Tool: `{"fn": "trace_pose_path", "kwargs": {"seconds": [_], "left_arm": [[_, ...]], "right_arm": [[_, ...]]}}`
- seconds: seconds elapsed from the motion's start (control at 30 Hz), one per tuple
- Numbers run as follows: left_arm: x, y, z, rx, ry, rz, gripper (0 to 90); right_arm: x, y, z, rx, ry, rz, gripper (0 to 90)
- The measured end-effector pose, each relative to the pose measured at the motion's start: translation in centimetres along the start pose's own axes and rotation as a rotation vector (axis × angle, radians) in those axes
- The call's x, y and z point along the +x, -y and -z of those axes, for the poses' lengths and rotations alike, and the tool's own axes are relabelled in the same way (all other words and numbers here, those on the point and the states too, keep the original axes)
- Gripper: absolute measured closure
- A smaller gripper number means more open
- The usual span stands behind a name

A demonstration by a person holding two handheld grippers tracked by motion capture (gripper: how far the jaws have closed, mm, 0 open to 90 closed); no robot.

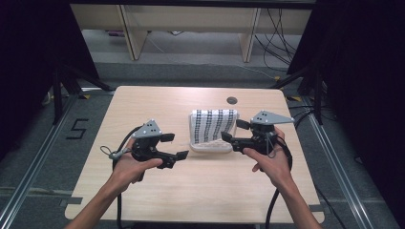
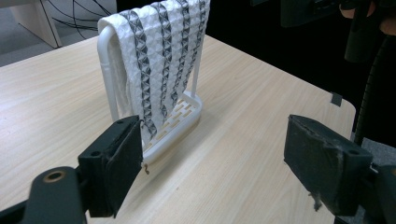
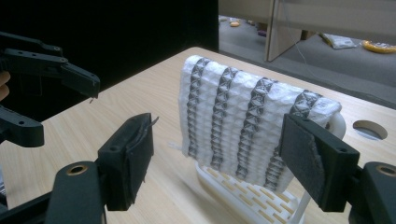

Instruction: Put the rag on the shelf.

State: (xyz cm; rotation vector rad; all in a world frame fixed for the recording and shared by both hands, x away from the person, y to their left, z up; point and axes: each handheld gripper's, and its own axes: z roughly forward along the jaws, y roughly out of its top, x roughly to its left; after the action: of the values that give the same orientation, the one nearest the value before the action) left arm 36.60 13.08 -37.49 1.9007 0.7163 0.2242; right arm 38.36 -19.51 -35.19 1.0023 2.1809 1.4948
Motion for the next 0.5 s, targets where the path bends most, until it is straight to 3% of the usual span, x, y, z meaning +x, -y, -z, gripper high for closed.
{"fn": "trace_pose_path", "kwargs": {"seconds": [0.17, 0.2, 0.27, 0.5], "left_arm": [[-0.1, 0.7, -0.1, 0.005, 0.002, 0.001, 19.0], [-0.1, 0.8, -0.1, 0.01, -0.002, 0.0, 19.1], [-0.1, 1.1, -0.2, 0.008, 0.011, 0.0, 19.2], [-0.6, 1.9, -0.1, 0.024, -0.013, -0.013, 19.2]], "right_arm": [[0.4, 0.3, 0.1, -0.006, -0.001, 0.015, 27.4], [0.6, 0.4, 0.1, -0.002, -0.006, -0.008, 27.4], [0.6, 0.6, 0.1, 0.0, -0.015, 0.014, 27.3], [1.0, 1.5, 0.0, 0.011, -0.027, 0.006, 27.2]]}}
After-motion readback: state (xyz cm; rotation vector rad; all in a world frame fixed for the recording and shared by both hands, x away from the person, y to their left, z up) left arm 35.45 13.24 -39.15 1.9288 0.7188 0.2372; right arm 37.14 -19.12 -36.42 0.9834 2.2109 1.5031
